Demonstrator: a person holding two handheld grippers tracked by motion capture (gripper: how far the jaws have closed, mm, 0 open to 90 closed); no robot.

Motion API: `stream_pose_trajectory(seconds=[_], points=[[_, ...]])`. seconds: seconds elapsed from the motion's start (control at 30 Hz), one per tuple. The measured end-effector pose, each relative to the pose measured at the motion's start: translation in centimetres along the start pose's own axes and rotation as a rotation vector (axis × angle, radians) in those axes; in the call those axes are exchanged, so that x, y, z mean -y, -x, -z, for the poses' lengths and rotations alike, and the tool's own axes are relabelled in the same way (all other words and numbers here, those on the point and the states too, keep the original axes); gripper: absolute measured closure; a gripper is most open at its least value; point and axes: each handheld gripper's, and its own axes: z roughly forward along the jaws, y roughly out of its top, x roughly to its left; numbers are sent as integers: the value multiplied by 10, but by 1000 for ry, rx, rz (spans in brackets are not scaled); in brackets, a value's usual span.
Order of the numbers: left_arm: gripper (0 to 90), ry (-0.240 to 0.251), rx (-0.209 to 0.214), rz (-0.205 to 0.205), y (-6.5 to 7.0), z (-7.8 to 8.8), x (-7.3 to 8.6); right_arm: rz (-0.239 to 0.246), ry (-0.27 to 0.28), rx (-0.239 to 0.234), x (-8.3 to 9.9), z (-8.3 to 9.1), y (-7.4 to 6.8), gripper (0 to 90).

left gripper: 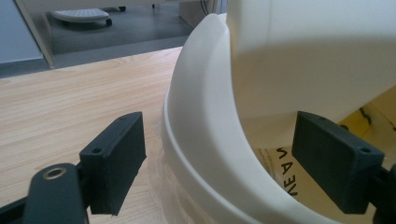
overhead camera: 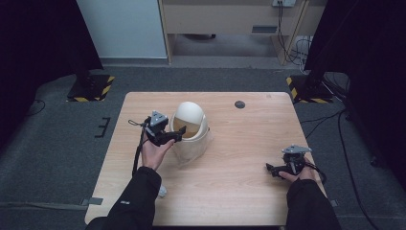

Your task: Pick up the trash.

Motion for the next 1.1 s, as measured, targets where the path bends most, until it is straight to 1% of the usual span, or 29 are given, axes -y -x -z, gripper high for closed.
stream_pose_trajectory(seconds=[0.17, 0.23, 0.33, 0.4, 0.43, 0.47, 0.57, 0.6, 0.63, 0.7, 0.73, 0.77, 0.8, 0.83, 0.87, 0.9, 0.93, 0.97, 1.0, 1.03, 1.07, 1.1], points=[[170, 11, 10, -1, 0, -2, 0, 0, 0, 0, 0, 0, 0, 7], [179, 23, 18, -13, 1, 3, -2, 0, 0, 0, 0, 0, 0, 7], [180, 34, 21, -16, 1, 9, -2, 0, 0, 0, 0, 0, 0, 7], [181, 49, 21, -23, 1, 18, -2, -2, -1, -1, 0, 0, 0, 7], [183, 49, 21, -23, 1, 18, -2, 0, 0, 0, 0, 0, 0, 7], [184, 63, 22, -25, -1, 26, -1, 0, 0, 1, 0, 0, 0, 7], [186, 88, 25, -28, -3, 38, 0, -1, 0, 1, 0, 0, 0, 7], [187, 93, 25, -33, -4, 43, 1, -1, 0, 0, 0, 0, 0, 7], [188, 93, 25, -33, -4, 43, 1, -1, 0, 0, 0, 0, 0, 7], [190, 101, 26, -36, -5, 52, 4, -2, 0, -1, 0, 0, 0, 7], [192, 103, 25, -39, -8, 62, 6, 0, 0, 0, 0, 0, 0, 7], [194, 102, 19, -45, -9, 67, 8, -2, 0, -1, 0, 0, 0, 7], [196, 107, 20, -42, -10, 71, 9, -2, -1, -1, 0, 0, 0, 7], [198, 109, 19, -40, -11, 76, 11, -1, 0, 0, 0, 0, 0, 7], [198, 109, 19, -40, -11, 76, 11, -1, 0, 0, 0, 0, 0, 7], [200, 107, 20, -41, -12, 84, 16, 0, 0, 0, 0, 0, 0, 7], [201, 105, 18, -43, -12, 88, 18, 0, 0, 0, 0, 0, 0, 7], [201, 105, 18, -43, -12, 88, 18, 0, 0, 0, 0, 0, 0, 7], [201, 100, 21, -45, -13, 92, 22, 0, 0, 0, 0, 0, 0, 7], [201, 92, 15, -48, -14, 97, 27, 0, 0, 1, 0, 0, 0, 7], [201, 92, 15, -48, -14, 97, 27, -2, -1, 0, 0, 0, 0, 7], [201, 81, 14, -45, -14, 103, 34, 0, 0, 0, 0, 0, 0, 7]])
